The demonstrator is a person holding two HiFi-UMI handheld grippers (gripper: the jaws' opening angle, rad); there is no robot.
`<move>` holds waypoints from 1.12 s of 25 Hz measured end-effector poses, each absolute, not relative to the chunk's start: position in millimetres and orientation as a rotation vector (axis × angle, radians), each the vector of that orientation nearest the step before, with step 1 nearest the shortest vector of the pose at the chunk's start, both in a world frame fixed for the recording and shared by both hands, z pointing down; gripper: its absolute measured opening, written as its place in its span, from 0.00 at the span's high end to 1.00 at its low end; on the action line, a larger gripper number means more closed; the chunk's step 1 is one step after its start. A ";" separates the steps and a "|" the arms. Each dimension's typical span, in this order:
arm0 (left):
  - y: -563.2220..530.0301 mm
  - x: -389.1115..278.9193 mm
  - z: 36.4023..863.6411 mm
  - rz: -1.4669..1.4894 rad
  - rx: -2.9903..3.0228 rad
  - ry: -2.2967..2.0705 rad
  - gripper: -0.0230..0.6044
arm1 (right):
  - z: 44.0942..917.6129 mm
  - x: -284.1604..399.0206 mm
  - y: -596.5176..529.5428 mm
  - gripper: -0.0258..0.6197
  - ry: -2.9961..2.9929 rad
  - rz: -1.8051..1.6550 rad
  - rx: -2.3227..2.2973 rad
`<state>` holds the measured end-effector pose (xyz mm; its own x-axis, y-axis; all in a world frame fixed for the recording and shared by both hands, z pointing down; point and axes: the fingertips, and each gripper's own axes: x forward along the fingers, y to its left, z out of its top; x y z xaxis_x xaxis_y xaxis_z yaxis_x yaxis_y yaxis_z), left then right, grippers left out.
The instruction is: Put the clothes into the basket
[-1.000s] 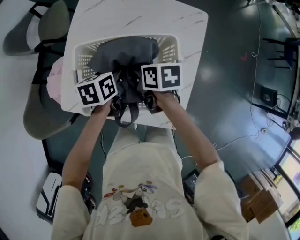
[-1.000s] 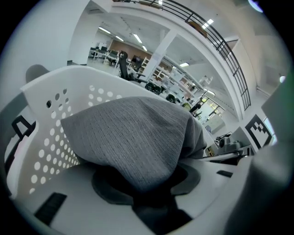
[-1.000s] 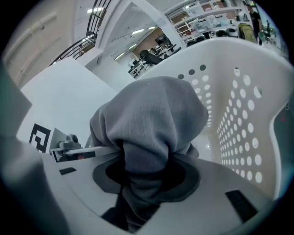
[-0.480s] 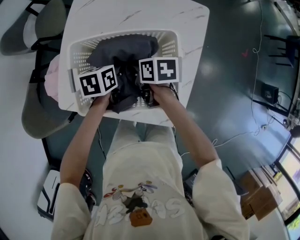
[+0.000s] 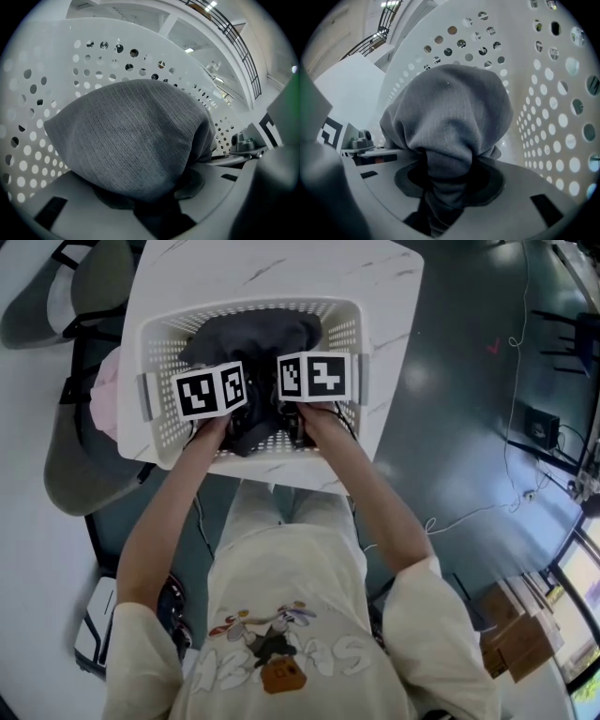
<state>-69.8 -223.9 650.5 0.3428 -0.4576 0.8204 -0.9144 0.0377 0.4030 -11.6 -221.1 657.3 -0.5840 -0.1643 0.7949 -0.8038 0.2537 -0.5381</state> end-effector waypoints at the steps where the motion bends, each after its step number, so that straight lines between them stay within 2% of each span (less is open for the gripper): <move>1: -223.8 -69.0 653.2 0.571 1.583 -1.270 0.69 | 659.8 -10.7 -221.2 0.71 -1.911 1.346 0.881; 28: -229.1 -71.6 701.1 0.683 1.647 -1.200 0.68 | 703.1 -9.9 -227.0 0.69 -1.763 1.195 0.892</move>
